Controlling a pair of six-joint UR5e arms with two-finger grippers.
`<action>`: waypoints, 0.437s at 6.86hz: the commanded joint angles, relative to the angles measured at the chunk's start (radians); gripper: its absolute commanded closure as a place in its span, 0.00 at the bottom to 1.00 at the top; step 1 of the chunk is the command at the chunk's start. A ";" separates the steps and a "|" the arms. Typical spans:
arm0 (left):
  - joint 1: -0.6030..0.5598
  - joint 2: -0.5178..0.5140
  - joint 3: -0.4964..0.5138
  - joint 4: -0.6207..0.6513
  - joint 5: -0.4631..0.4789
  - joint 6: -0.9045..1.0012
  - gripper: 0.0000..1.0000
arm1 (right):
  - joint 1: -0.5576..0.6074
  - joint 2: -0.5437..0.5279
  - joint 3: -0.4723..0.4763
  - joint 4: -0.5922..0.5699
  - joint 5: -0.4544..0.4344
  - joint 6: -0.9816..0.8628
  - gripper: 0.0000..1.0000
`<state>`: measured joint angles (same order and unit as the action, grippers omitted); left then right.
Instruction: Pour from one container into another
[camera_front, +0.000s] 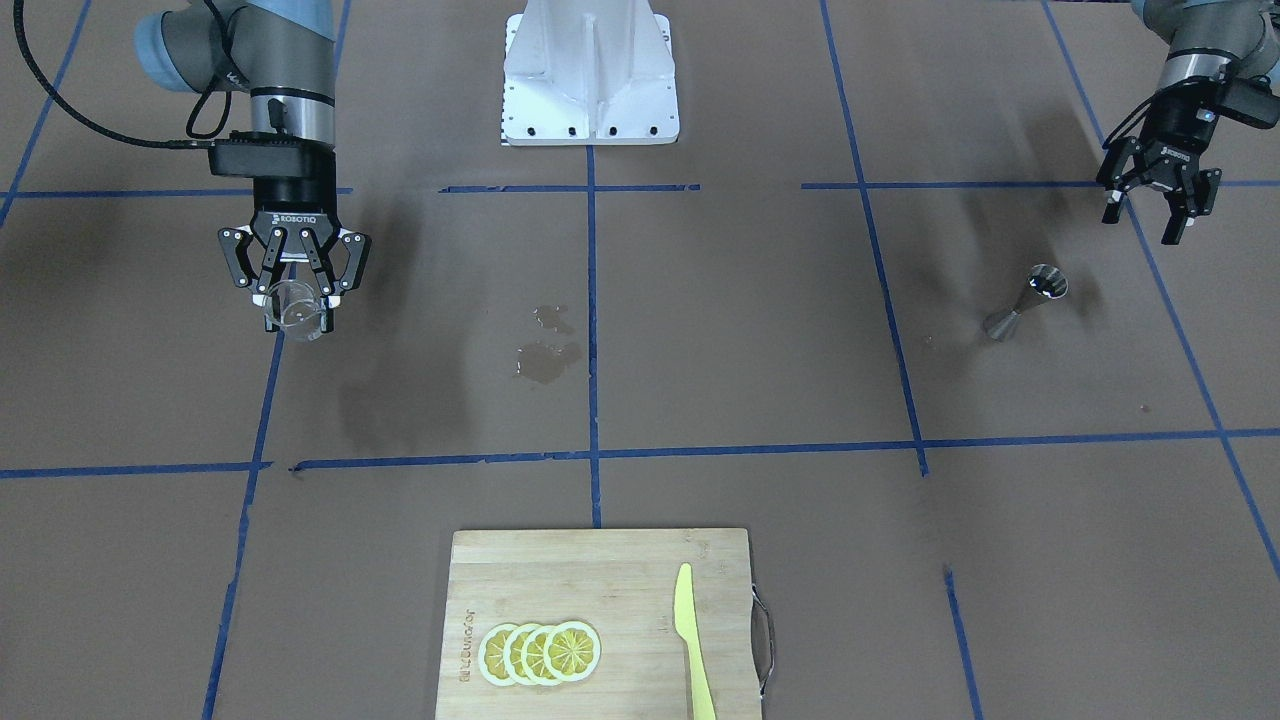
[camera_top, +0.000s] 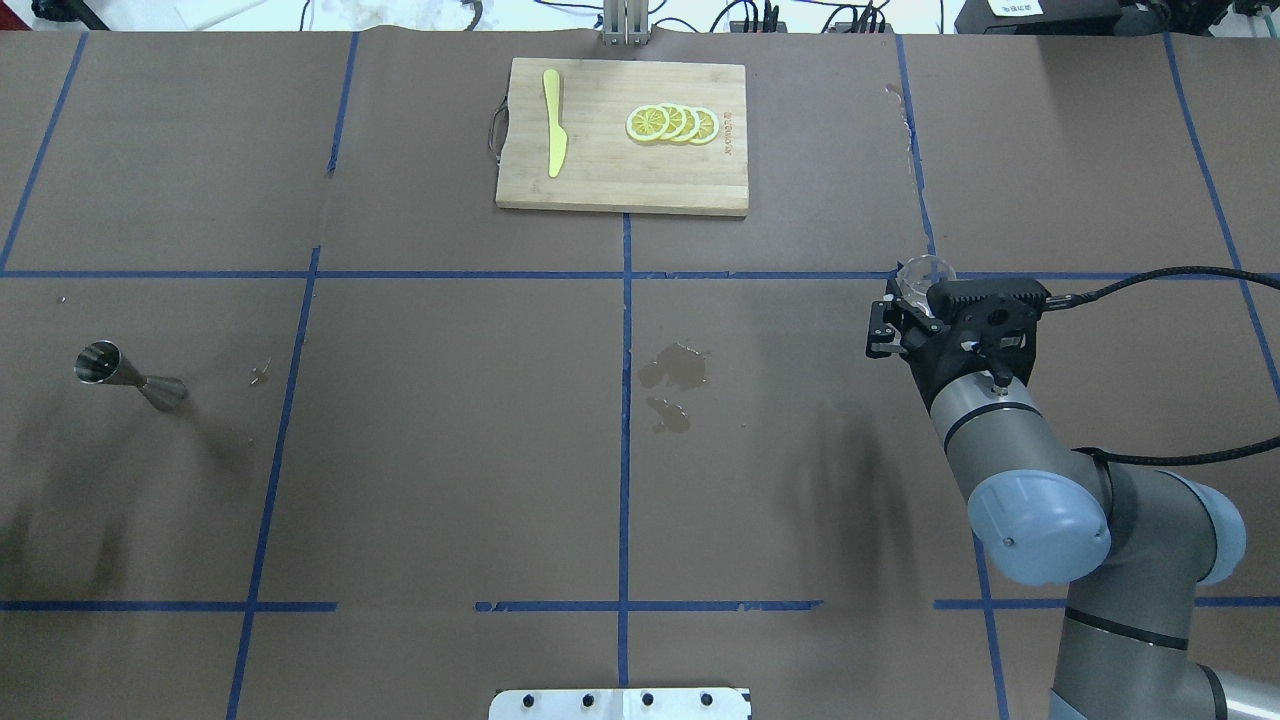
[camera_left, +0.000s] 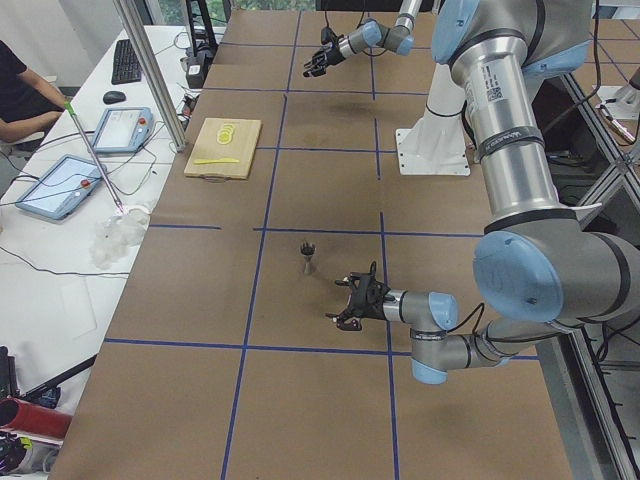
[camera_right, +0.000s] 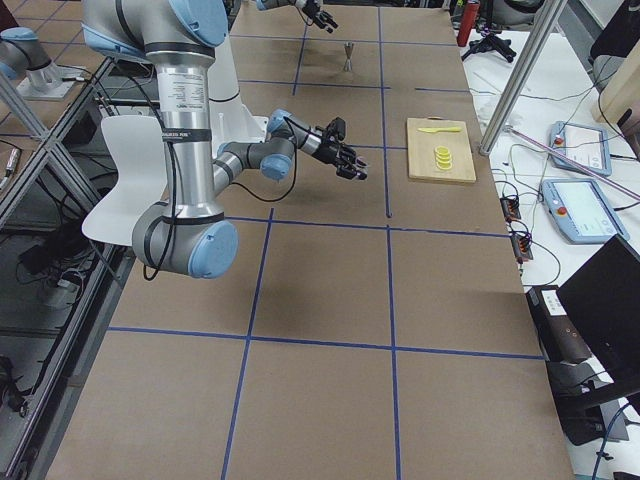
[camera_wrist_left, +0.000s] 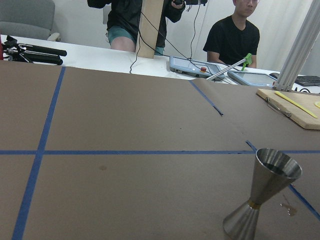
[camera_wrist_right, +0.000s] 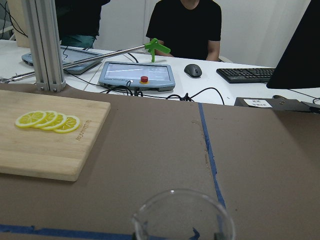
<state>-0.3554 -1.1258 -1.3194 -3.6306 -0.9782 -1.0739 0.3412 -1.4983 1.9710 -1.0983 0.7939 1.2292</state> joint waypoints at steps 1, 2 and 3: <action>-0.379 -0.122 -0.007 0.221 -0.401 0.072 0.00 | -0.085 -0.031 -0.032 0.017 -0.117 0.102 1.00; -0.530 -0.211 -0.012 0.374 -0.580 0.131 0.00 | -0.123 -0.040 -0.059 0.027 -0.172 0.151 1.00; -0.671 -0.273 -0.035 0.526 -0.749 0.252 0.00 | -0.151 -0.042 -0.087 0.050 -0.214 0.168 1.00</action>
<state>-0.8497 -1.3163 -1.3354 -3.2792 -1.5202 -0.9363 0.2298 -1.5345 1.9154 -1.0689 0.6378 1.3637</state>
